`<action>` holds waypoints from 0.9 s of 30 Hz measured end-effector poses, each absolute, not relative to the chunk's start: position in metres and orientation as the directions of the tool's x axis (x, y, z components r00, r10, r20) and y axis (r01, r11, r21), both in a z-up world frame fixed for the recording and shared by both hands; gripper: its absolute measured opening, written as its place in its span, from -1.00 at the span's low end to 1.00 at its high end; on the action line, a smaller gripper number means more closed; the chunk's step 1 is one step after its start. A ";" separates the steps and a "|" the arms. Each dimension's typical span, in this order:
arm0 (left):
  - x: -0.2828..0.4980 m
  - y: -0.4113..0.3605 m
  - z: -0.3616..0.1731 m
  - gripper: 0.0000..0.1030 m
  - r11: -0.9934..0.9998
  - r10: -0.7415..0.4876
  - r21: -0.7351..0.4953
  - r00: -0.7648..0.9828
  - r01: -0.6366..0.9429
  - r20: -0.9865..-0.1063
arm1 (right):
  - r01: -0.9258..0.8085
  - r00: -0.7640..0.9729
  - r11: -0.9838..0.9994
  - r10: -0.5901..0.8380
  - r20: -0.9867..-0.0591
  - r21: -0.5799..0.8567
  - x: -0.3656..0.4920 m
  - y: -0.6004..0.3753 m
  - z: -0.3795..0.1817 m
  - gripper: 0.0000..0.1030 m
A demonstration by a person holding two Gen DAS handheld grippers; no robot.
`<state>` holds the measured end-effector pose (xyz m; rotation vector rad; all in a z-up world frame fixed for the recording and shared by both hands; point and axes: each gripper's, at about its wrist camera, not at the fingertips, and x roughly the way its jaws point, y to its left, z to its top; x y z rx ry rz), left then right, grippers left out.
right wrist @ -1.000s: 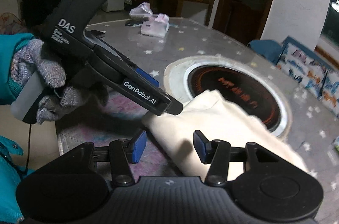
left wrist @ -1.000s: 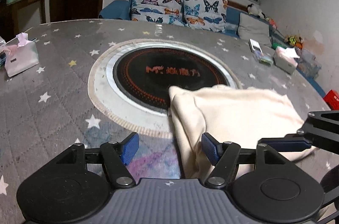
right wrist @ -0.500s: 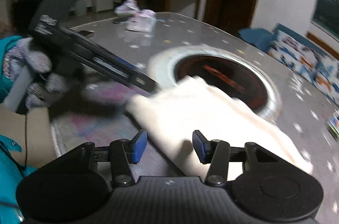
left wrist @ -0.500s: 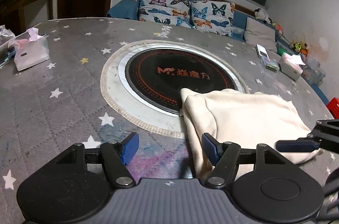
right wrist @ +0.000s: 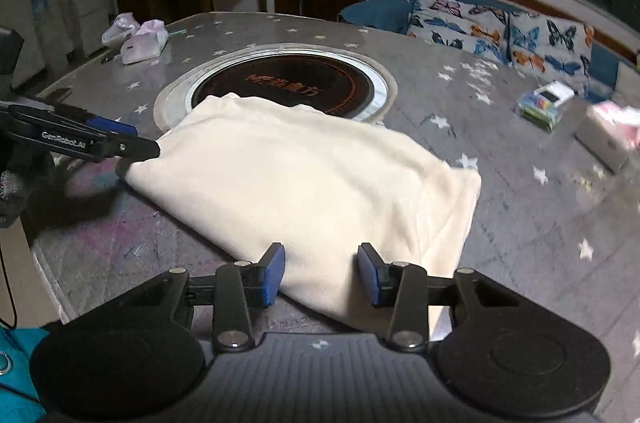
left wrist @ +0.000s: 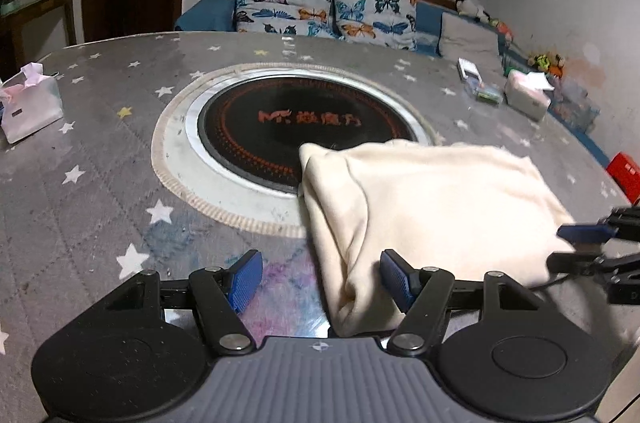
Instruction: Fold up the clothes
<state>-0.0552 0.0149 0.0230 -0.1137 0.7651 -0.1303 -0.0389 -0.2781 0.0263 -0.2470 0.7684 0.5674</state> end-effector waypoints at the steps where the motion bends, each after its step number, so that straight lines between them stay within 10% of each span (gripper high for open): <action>1: -0.056 0.017 0.025 0.33 0.985 -0.162 -0.156 0.716 0.074 -0.680 | -0.576 0.585 0.817 0.394 -0.709 -0.021 -0.041 -0.275 0.030 -0.21; 27: -0.047 0.069 0.034 0.28 0.906 -0.242 -0.415 0.706 -0.081 -0.666 | -0.888 0.439 0.383 0.543 -0.716 -0.254 -0.075 -0.108 0.016 -0.31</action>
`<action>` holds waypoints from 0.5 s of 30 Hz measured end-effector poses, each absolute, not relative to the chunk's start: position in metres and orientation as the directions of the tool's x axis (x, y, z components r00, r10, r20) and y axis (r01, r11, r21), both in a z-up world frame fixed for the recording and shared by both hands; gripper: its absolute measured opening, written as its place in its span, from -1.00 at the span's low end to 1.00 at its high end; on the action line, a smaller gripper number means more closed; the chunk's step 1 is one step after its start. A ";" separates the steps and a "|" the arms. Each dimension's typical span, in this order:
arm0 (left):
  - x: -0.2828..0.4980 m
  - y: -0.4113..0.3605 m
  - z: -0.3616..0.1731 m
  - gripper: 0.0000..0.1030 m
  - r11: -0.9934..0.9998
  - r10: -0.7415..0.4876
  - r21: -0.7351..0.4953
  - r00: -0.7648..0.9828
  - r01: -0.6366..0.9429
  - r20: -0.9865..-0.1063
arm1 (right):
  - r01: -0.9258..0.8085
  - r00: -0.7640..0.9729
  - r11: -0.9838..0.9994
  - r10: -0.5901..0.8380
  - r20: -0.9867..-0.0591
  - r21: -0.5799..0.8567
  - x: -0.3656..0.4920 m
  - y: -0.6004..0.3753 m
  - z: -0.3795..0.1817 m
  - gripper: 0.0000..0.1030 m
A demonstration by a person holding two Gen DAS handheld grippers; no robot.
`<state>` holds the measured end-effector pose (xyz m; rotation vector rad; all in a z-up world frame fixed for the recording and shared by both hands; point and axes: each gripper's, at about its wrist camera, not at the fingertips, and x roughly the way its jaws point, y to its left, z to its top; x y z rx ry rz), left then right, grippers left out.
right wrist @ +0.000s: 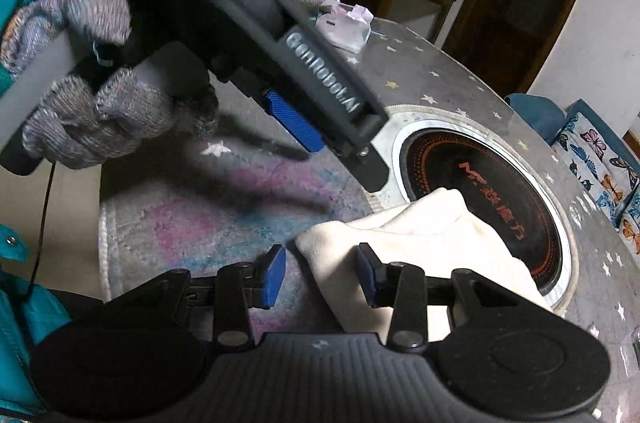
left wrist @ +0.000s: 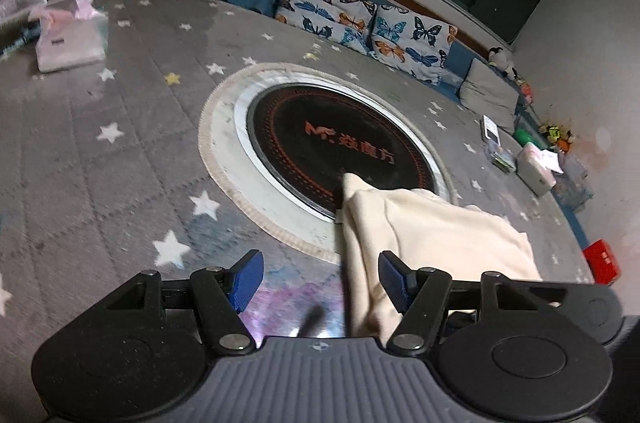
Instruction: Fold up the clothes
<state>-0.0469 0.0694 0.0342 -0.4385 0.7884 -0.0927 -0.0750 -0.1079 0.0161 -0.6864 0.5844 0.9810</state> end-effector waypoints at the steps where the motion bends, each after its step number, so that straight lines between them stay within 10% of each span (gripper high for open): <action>1: -0.046 0.069 0.034 0.29 0.899 -0.253 -0.430 0.702 -0.085 -0.666 | -0.883 0.451 0.387 0.538 -0.712 -0.266 -0.076 -0.107 0.015 -0.44; 4: -0.043 0.069 0.032 0.31 0.873 -0.278 -0.477 0.696 -0.105 -0.662 | -0.873 0.459 0.425 0.546 -0.701 -0.240 -0.069 -0.112 0.021 -0.81; 15: -0.030 0.069 0.022 0.40 0.717 -0.350 -0.654 0.686 -0.242 -0.638 | -0.833 0.441 0.552 0.631 -0.638 -0.029 -0.046 -0.149 0.054 -0.88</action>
